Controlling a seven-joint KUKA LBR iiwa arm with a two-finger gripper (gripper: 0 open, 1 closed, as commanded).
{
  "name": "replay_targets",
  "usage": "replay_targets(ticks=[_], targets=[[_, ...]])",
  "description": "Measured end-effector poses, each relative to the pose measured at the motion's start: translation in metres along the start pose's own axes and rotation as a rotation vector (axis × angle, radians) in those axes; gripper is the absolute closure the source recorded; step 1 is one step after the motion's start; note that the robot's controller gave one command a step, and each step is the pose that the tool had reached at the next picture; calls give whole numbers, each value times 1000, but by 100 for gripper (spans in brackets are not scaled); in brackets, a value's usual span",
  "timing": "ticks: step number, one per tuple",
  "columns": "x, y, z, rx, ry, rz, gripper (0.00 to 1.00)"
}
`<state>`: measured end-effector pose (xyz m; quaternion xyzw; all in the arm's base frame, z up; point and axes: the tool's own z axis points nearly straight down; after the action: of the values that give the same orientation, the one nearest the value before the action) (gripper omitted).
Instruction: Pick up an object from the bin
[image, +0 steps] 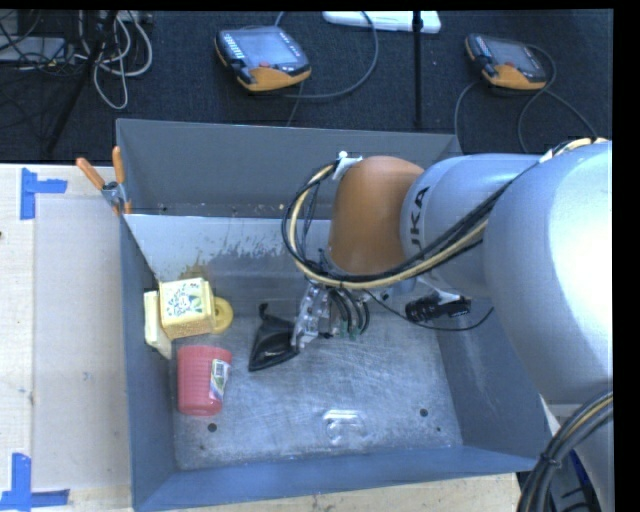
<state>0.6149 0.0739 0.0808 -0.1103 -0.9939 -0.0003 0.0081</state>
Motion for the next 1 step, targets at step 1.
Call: replay_targets(ticks=[1], targets=[[1, -1, -14, 0, -8, 1, 100]])
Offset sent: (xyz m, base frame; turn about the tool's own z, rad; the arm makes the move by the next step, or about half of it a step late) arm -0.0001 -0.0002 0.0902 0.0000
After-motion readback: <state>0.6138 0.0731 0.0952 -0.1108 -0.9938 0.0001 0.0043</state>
